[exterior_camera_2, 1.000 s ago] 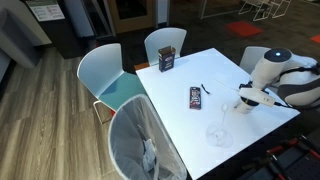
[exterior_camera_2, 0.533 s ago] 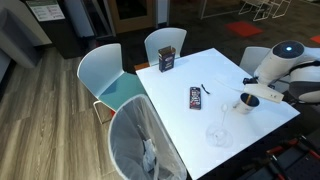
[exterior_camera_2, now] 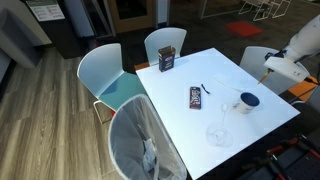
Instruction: Pick up the pen from the cup and put it on the table
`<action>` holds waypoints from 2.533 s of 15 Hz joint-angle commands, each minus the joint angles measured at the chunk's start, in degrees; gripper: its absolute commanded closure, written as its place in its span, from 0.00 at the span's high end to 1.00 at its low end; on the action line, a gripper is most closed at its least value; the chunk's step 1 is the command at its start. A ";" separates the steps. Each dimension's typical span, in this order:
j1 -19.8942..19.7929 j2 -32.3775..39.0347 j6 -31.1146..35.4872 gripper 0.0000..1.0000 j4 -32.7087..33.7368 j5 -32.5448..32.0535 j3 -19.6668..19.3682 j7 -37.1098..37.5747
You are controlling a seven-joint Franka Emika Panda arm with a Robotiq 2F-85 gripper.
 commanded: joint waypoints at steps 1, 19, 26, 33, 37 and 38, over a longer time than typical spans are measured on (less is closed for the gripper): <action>-3.17 6.29 13.64 0.04 2.53 9.47 -2.93 -4.30; -51.52 45.99 17.88 0.04 25.20 36.96 52.37 -26.54; -43.14 44.87 2.09 0.04 32.00 67.61 47.81 -53.08; -21.11 44.24 -13.84 0.04 40.55 80.14 25.34 -58.19; -13.61 44.95 -19.05 0.55 43.34 79.57 17.77 -57.56; -12.60 45.08 -19.73 0.63 43.74 79.54 16.73 -57.65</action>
